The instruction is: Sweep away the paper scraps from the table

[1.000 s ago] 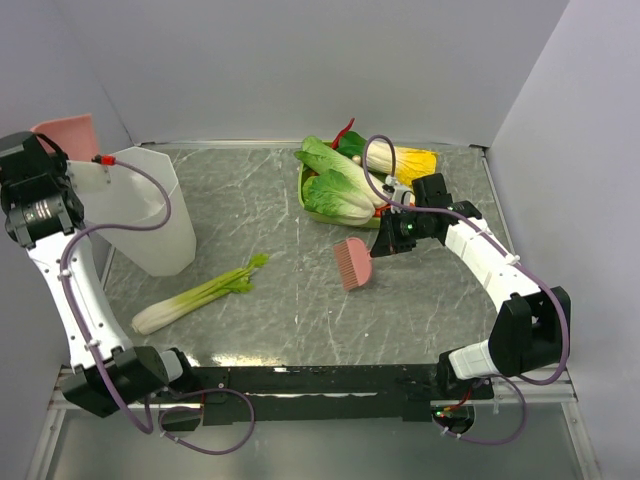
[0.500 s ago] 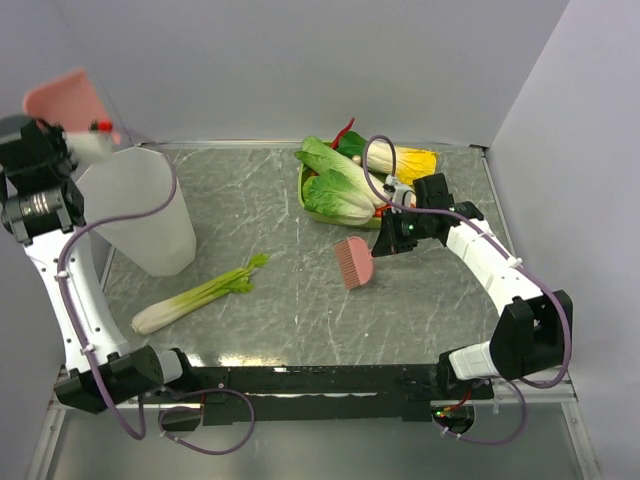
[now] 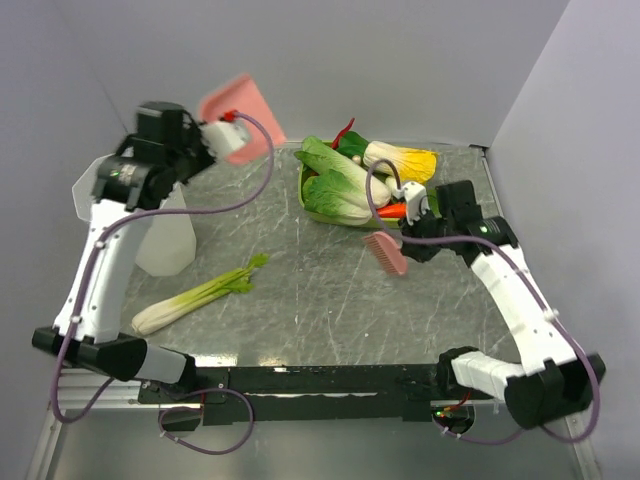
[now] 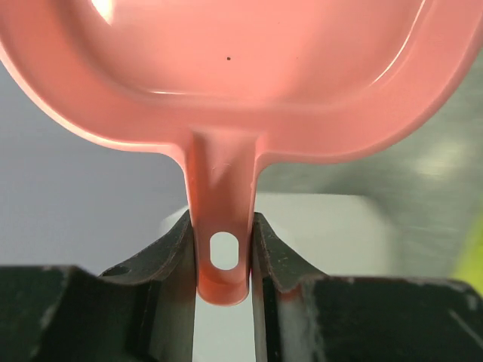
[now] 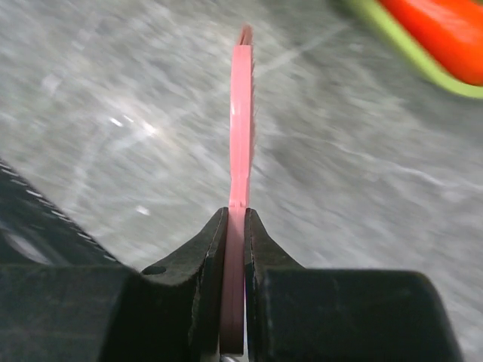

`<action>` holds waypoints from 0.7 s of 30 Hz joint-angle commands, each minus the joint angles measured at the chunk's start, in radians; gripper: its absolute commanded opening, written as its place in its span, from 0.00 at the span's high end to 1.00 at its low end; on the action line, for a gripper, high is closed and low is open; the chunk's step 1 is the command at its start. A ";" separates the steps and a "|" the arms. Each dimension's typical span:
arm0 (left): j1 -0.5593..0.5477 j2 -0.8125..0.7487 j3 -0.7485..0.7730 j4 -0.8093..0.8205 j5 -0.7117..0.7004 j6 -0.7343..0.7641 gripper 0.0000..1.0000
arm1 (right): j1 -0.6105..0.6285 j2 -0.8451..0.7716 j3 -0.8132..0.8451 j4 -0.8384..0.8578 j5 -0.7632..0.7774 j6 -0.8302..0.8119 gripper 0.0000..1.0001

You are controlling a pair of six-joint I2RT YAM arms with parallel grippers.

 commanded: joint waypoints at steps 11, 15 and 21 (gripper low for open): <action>-0.104 0.151 -0.296 -0.161 0.225 -0.736 0.99 | -0.094 -0.420 -0.306 -0.031 0.523 -0.260 1.00; -0.102 0.222 -0.304 -0.148 0.192 -0.763 0.99 | -0.149 -0.485 -0.387 -0.010 0.603 -0.360 1.00; -0.104 0.418 -0.212 -0.140 0.194 -0.776 0.99 | -0.208 -0.500 -0.473 0.034 0.688 -0.484 1.00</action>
